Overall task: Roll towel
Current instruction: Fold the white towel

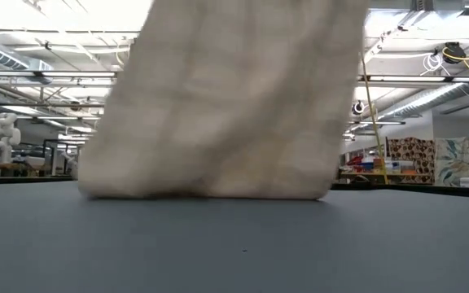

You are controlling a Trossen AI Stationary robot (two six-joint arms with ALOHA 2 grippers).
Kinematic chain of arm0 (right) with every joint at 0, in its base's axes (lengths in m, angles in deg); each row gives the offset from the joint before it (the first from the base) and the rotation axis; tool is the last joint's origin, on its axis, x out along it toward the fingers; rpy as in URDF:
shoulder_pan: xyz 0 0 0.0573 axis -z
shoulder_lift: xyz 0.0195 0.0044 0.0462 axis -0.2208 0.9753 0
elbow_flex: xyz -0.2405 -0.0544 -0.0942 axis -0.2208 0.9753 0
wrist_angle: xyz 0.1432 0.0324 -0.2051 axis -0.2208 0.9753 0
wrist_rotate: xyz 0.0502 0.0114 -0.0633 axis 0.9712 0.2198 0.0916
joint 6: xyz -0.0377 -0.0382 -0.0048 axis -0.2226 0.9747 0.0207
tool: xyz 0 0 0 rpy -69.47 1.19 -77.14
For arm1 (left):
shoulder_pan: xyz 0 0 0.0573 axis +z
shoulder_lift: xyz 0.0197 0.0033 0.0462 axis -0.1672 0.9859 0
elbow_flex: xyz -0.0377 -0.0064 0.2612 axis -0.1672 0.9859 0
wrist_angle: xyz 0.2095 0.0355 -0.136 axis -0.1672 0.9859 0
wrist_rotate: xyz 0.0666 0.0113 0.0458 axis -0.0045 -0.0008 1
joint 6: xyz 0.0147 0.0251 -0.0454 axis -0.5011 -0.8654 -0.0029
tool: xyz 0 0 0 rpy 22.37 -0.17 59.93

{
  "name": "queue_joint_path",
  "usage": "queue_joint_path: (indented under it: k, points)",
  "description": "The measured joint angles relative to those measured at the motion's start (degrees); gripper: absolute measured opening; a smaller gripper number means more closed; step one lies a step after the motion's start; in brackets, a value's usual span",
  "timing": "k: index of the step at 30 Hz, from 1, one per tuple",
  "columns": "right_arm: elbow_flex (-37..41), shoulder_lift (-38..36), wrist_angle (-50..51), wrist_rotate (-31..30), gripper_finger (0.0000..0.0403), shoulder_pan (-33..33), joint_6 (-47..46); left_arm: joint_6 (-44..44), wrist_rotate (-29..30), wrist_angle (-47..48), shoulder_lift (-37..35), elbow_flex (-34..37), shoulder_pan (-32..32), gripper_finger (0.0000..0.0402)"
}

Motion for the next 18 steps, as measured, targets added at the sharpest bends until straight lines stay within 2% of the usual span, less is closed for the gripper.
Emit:
queue_joint_path:
  k: [2, 7, 13, 18]
  points:
    - [0.0, 0.8, 2.0, 1.7, 0.0, -1.0, -1.9, 0.0, 3.8, 2.9, -0.3, 1.8, -4.7, 0.0008]
    - [0.0, 2.8, 1.6, 8.6, 0.0, -3.0, -3.8, 5.3, 9.7, 0.8, -0.4, 4.9, -15.9, 0.0008]
    - [0.0, 5.0, 2.4, 15.5, 0.0, -7.2, -7.0, 9.8, 11.5, 0.1, -0.5, 7.6, -27.9, 0.0008]
    - [0.0, 8.2, 6.0, 17.9, 0.0, -11.5, -12.5, 15.9, 18.3, 2.3, -0.6, 8.3, -36.8, 0.0008]
